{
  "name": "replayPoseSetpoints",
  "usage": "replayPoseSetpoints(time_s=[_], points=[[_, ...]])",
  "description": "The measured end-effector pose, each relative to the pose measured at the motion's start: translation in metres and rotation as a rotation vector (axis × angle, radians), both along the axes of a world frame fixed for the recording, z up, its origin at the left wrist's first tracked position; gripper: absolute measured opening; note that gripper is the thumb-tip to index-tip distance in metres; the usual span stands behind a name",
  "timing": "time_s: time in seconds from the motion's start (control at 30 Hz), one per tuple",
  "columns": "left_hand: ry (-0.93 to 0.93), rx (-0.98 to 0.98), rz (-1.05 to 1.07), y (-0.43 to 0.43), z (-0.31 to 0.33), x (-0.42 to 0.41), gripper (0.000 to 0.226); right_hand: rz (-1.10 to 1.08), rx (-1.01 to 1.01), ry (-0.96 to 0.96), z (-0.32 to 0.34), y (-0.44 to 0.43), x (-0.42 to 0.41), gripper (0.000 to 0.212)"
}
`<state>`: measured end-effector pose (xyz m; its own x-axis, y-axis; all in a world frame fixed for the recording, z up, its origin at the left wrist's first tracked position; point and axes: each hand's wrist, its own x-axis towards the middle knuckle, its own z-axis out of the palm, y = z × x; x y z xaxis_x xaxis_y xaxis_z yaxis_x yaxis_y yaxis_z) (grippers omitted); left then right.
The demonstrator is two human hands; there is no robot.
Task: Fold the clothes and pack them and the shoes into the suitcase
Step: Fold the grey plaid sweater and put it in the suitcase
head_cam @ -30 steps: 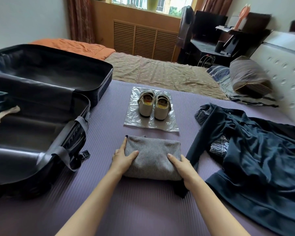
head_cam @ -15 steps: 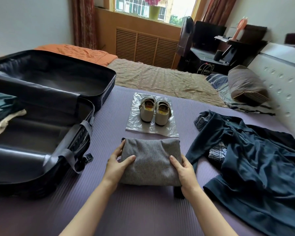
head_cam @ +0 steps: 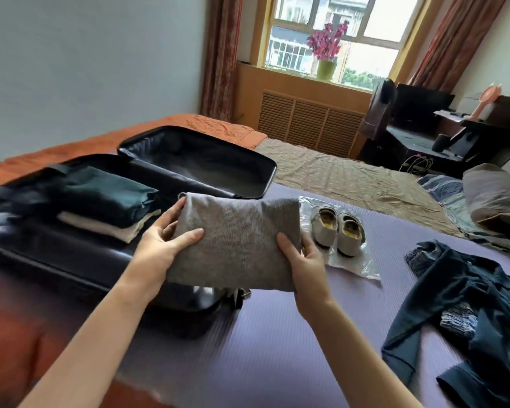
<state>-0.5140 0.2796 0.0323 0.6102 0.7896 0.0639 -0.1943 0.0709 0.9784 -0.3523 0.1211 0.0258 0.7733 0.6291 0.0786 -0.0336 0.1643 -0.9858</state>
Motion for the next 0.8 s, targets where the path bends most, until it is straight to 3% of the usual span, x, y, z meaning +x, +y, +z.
replayPoseSetpoints(time_s=[0.17, 0.37, 0.67, 0.8], points=[[-0.001, -0.002, 0.167, 0.073, 0.009, -0.078, 0.063, 0.12, 0.023, -0.012, 0.006, 0.094, -0.068, 0.037], [0.066, -0.033, 0.275, 0.156, -0.003, -0.146, 0.062, 0.202, 0.007, 0.072, -0.015, 0.194, -0.127, 0.037], [0.258, 0.003, 0.252, 0.265, -0.003, -0.161, 0.054, 0.082, 0.035, 0.244, -0.042, 0.279, -0.176, 0.059], [0.45, -0.037, 0.148, 0.289, -0.023, -0.161, 0.057, 0.056, -0.152, 0.299, -0.075, 0.296, -0.184, 0.071]])
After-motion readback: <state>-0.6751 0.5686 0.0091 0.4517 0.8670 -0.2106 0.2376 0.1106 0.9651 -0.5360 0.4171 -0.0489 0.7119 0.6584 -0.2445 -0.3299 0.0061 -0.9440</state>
